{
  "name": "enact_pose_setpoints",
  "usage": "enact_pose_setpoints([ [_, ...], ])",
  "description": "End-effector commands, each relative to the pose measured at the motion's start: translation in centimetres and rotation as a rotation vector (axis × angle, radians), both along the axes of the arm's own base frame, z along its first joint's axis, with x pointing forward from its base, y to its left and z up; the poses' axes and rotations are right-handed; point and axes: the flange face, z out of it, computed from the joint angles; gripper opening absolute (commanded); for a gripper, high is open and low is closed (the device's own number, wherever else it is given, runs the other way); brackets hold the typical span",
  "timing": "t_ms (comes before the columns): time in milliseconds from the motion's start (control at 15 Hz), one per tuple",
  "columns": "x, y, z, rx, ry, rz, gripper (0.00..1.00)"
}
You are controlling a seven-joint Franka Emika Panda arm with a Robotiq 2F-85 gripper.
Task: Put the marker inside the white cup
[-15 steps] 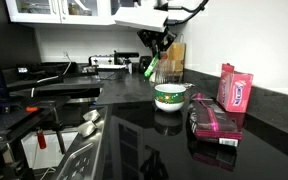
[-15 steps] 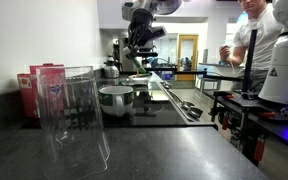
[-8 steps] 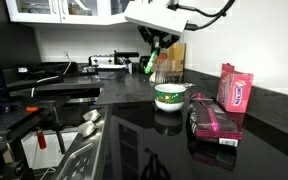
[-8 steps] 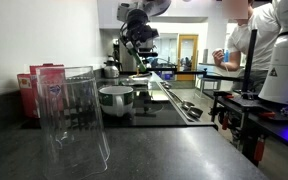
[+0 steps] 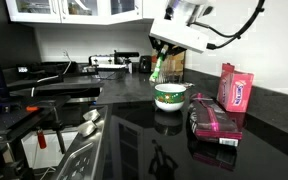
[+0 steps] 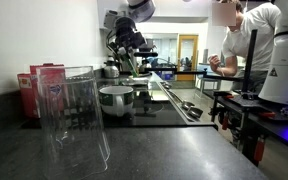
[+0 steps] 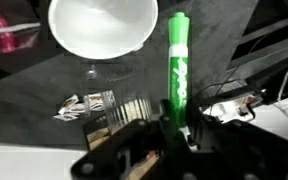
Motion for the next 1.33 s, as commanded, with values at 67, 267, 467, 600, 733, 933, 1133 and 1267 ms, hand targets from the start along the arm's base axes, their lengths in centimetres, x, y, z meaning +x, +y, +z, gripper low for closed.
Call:
enact_pose_setpoints([
  [67, 3.0, 0.9, -0.6, 0.039, -0.016, 0.060, 0.05],
  [267, 4.5, 0.4, -2.4, 0.016, -0.011, 0.061, 0.05],
  [467, 5.2, -0.3, -4.4, -0.007, -0.003, 0.056, 0.05],
  [600, 5.5, -0.8, -5.4, -0.004, 0.016, 0.041, 0.05],
  [733, 5.7, -0.7, -6.9, 0.011, 0.037, 0.052, 0.46],
  [933, 5.5, -0.3, -6.4, 0.017, 0.040, 0.063, 0.69],
  [1133, 5.2, 0.0, -4.1, -0.012, 0.057, 0.001, 0.91],
  [1267, 4.5, 0.2, -1.9, -0.095, 0.095, -0.091, 1.00],
])
